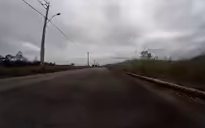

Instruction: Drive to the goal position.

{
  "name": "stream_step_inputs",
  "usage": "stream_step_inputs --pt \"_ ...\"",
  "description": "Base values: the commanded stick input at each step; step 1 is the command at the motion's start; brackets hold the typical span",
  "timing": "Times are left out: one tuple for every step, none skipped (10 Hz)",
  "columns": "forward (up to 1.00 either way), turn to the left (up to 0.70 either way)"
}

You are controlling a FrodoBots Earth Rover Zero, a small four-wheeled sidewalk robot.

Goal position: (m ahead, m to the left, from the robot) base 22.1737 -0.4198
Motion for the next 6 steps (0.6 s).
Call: stream_step_inputs --pt "0.7 0.0" --pt "0.7 0.0" --pt "0.7 0.0" --pt "0.7 0.0" --pt "0.7 0.0" --pt "0.7 0.0"
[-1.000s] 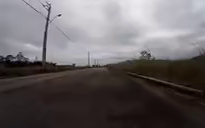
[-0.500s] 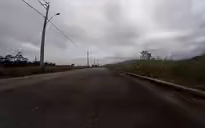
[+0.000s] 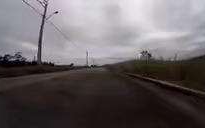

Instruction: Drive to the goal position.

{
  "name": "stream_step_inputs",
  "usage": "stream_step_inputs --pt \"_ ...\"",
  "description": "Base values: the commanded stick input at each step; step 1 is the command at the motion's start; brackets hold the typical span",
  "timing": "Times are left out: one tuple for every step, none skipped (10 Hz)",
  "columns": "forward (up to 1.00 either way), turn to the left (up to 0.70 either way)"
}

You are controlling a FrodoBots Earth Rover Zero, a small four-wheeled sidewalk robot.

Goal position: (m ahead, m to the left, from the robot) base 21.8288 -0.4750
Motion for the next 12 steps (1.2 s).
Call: stream_step_inputs --pt "0.7 0.0" --pt "0.7 0.0" --pt "0.7 0.0" --pt "0.7 0.0" --pt "0.7 0.0" --pt "0.7 0.0" --pt "0.7 0.0" --pt "0.7 0.0" --pt "0.7 0.0" --pt "0.7 0.0" --pt "0.7 0.0" --pt "0.7 0.0"
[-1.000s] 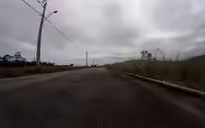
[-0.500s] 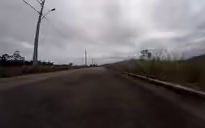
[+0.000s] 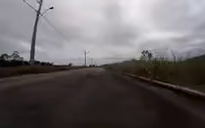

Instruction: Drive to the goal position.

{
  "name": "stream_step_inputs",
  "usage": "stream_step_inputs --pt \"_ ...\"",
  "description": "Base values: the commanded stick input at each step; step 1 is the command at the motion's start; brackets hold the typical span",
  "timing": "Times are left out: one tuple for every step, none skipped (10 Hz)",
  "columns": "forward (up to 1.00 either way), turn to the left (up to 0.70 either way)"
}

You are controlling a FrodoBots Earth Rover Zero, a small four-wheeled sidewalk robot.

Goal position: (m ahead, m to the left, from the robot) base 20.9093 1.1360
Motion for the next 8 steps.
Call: stream_step_inputs --pt "0.7 0.0" --pt "0.7 0.0" --pt "0.7 0.0" --pt "0.7 0.0" --pt "0.7 0.0" --pt "0.7 0.0" --pt "0.7 0.0" --pt "0.7 0.0"
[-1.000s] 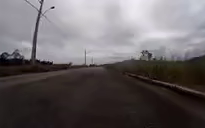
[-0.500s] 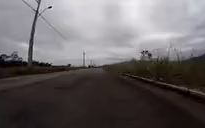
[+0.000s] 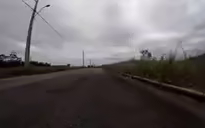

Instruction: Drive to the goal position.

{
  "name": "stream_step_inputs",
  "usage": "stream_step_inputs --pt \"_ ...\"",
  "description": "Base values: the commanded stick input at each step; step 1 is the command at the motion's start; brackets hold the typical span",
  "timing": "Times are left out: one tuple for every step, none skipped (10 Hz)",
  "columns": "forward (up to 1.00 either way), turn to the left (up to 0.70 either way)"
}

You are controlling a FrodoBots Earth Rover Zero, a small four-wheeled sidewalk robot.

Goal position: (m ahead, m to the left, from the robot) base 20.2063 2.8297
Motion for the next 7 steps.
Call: stream_step_inputs --pt "0.7 0.0" --pt "0.7 0.0" --pt "0.7 0.0" --pt "0.7 0.0" --pt "0.7 0.0" --pt "0.7 0.0" --pt "0.7 0.0"
